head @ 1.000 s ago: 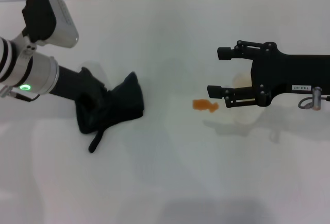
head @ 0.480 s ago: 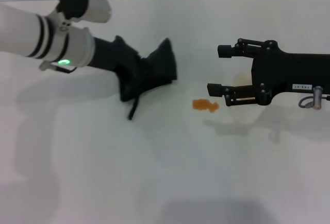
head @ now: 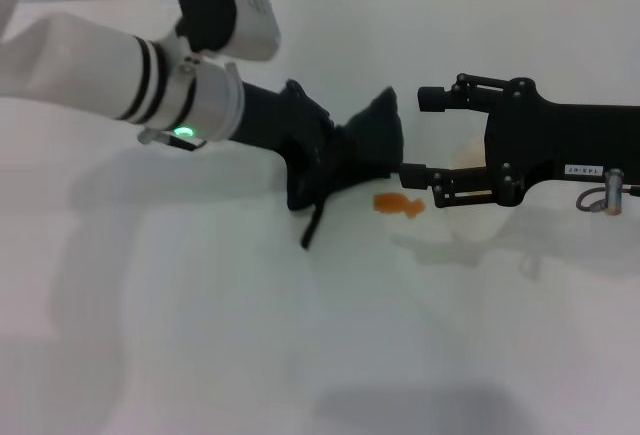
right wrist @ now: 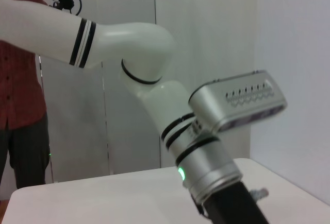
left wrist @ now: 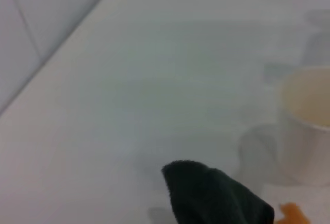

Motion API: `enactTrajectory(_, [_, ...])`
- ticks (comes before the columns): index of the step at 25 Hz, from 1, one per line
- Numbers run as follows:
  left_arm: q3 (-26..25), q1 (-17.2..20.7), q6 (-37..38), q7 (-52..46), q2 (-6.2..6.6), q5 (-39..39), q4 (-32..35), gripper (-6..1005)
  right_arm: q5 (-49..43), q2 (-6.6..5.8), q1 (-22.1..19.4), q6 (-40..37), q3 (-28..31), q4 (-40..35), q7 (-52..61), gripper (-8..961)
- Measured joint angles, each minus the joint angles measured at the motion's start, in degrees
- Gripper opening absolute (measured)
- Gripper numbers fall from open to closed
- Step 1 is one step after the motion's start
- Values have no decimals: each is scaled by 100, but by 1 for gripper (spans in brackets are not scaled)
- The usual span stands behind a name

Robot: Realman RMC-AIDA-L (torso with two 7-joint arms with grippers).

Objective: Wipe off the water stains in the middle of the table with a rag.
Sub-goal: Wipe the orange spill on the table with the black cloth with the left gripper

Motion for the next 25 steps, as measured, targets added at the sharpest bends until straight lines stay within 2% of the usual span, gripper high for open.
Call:
enactTrajectory(5, [661, 22, -245, 3, -5, -408, -163, 83, 6, 0, -4, -9, -12, 0, -7, 857])
enactTrajectory(25, [1209, -40, -294, -1, -20, -713, -79, 83, 10, 0, -22, -54, 35, 3, -51, 857])
